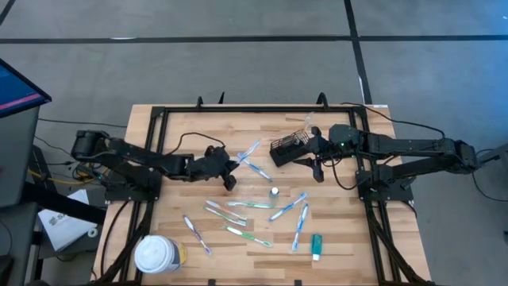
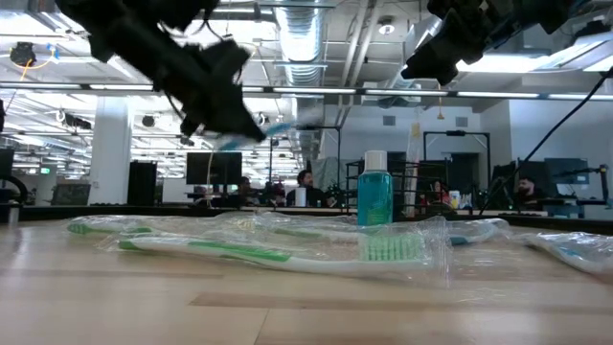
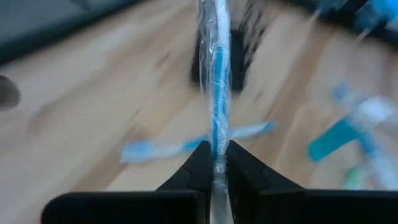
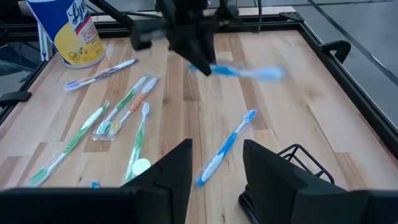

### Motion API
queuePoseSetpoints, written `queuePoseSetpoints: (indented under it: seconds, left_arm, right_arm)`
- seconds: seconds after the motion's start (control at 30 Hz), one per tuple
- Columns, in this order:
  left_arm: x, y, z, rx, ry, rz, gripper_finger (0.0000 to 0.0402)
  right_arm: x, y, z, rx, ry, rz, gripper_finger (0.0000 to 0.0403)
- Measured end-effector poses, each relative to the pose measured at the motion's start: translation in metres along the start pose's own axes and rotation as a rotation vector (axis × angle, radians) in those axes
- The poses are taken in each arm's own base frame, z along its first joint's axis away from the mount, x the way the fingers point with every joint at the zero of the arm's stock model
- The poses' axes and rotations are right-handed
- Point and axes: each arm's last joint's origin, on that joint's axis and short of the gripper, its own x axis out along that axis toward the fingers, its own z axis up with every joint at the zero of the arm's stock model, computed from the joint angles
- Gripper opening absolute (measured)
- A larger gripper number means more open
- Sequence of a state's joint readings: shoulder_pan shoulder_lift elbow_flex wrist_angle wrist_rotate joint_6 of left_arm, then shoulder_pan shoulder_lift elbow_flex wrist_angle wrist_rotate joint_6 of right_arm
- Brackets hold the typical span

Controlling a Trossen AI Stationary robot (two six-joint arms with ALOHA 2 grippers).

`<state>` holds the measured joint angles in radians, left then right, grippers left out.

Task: Pick & Place toothbrushing station
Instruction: Put the blue toothbrush into the mesh organizer

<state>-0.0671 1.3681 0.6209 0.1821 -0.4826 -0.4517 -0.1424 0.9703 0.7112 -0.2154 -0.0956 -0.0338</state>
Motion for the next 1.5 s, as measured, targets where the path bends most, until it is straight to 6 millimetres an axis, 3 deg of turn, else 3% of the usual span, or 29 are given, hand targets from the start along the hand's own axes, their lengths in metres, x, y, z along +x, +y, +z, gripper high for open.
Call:
queuePoseSetpoints:
  seconds: [0.47, 0.97, 1.5]
  left_arm:
    - [-0.023, -0.021, 0.041, 0.048, -0.369, -0.245, 0.0016]
    - [-0.031, -0.025, 0.055, 0.063, -0.519, -0.331, 0.0016]
    - [0.007, -0.039, 0.040, 0.039, -0.648, -0.394, 0.0016]
  right_arm:
    - [0.000, 0.002, 0.009, -0.014, -0.091, 0.009, 0.0133]
    - [-0.005, 0.005, 0.031, -0.040, -0.322, 0.022, 0.0135]
    - [-0.006, 0.017, 0.036, -0.087, -0.380, 0.068, 0.0137]
